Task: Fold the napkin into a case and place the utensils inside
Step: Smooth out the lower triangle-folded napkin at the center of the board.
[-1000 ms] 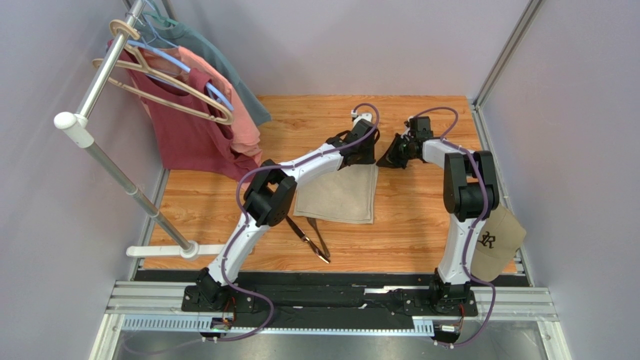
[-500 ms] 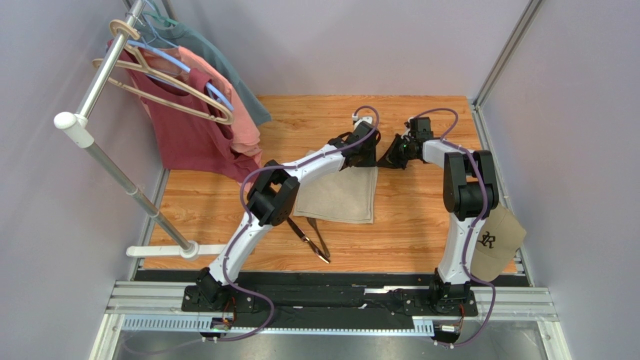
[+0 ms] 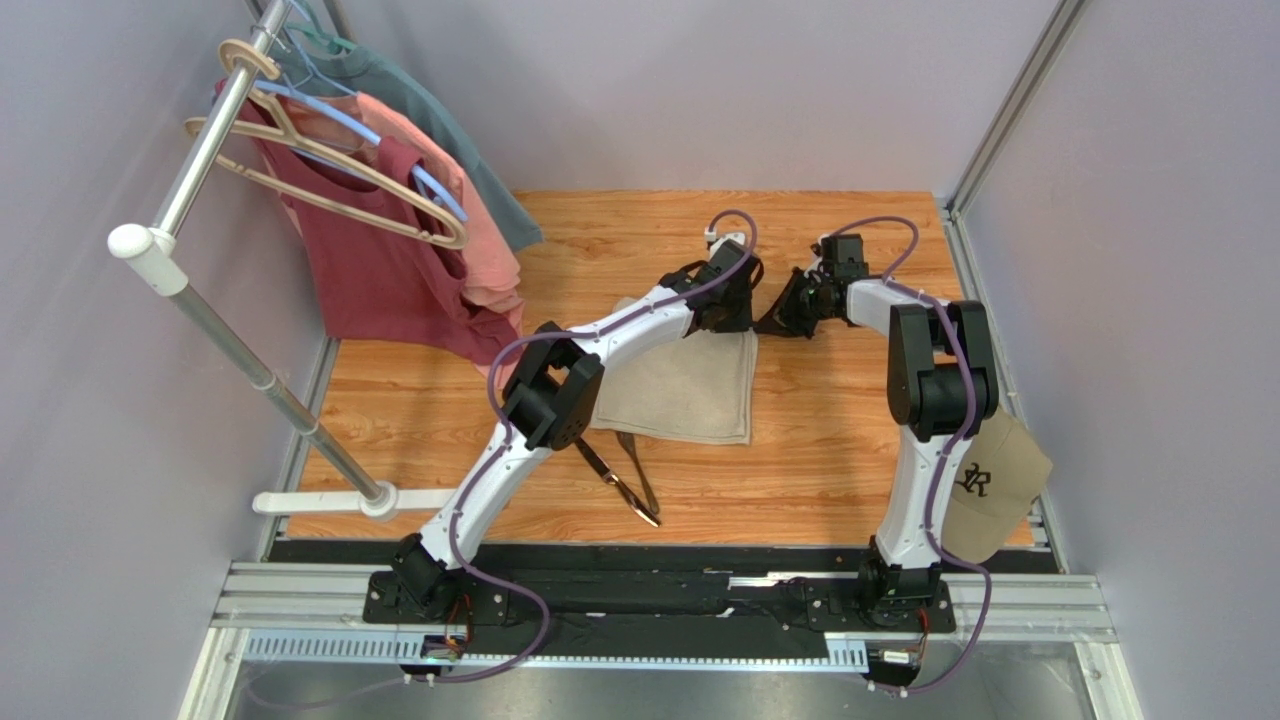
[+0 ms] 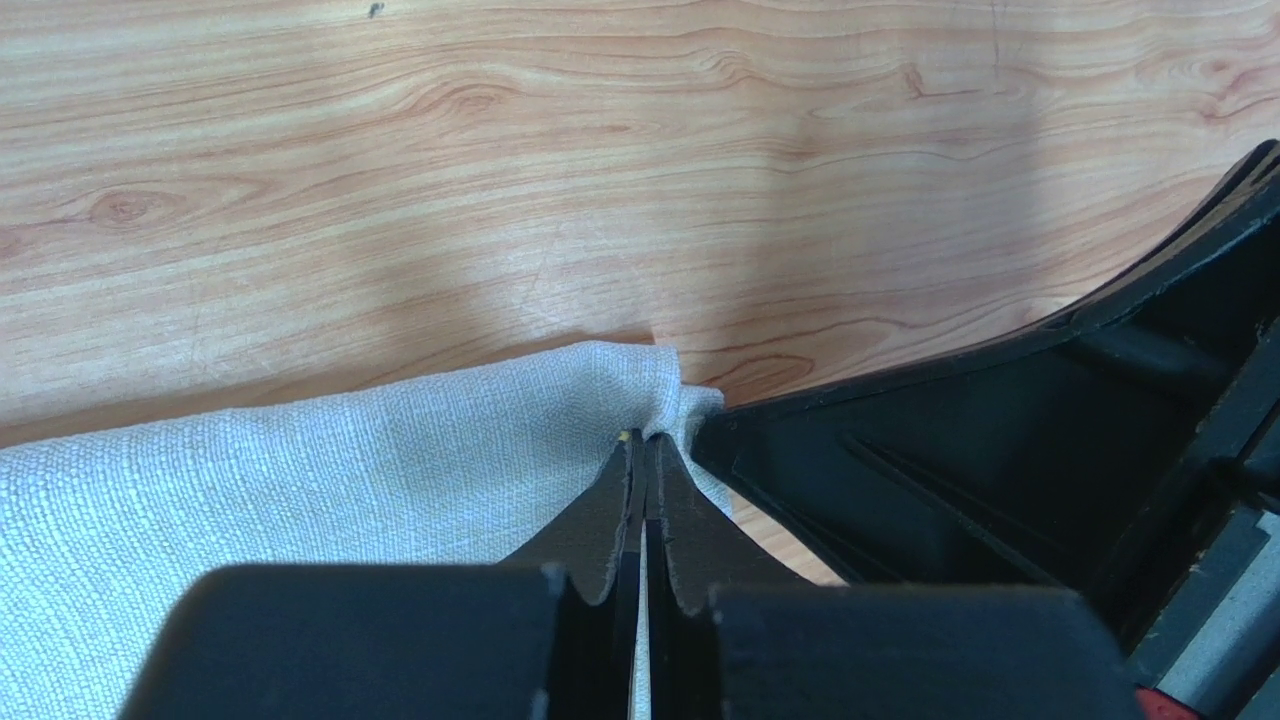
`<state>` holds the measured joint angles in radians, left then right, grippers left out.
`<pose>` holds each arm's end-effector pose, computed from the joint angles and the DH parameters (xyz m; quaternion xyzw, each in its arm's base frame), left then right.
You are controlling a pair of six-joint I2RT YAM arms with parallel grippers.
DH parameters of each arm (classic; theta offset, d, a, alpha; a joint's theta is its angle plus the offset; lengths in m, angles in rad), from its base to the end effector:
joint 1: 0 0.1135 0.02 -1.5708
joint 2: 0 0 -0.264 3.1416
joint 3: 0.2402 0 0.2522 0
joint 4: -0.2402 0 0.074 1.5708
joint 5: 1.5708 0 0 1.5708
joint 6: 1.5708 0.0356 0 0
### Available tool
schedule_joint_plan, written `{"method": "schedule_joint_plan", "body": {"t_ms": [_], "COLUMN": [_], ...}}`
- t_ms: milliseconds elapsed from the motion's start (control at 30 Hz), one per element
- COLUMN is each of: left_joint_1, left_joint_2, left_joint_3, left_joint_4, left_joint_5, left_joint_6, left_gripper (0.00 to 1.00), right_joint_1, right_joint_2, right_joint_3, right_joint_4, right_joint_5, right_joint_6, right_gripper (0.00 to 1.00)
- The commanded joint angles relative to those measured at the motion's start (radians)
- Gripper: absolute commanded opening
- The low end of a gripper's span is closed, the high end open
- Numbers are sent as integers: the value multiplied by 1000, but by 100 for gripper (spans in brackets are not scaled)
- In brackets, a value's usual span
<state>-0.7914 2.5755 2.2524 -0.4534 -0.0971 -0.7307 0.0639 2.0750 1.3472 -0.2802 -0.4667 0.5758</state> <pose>0.4046 -0.4046 0.1575 0.0092 0.9212 -0.2340 0.3106 0.4249 0.0432 0.1370 0.1745 0.9204 0.2958 0.1866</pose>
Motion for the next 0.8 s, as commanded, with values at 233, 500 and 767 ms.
{"method": "schedule_joint_plan", "body": {"t_ms": [233,500,767], "left_joint_1": [-8,-12,-16], "left_joint_2": [-140,-144,-121], "left_joint_3": [-126,-142,-77], "left_joint_4": [53,62,45], "left_joint_5": [59,57,43], "left_joint_6": [43,24,13], "left_gripper": [0,0,0], "right_joint_1": [-12,-12,-12], "right_joint_2": [8,10,4], "right_joint_3": [24,23,12], "right_joint_4": [-36,-36,-30], "right_joint_5": [68,59,50], "right_joint_6": [-28,-28,-25], "right_gripper": [0,0,0]}}
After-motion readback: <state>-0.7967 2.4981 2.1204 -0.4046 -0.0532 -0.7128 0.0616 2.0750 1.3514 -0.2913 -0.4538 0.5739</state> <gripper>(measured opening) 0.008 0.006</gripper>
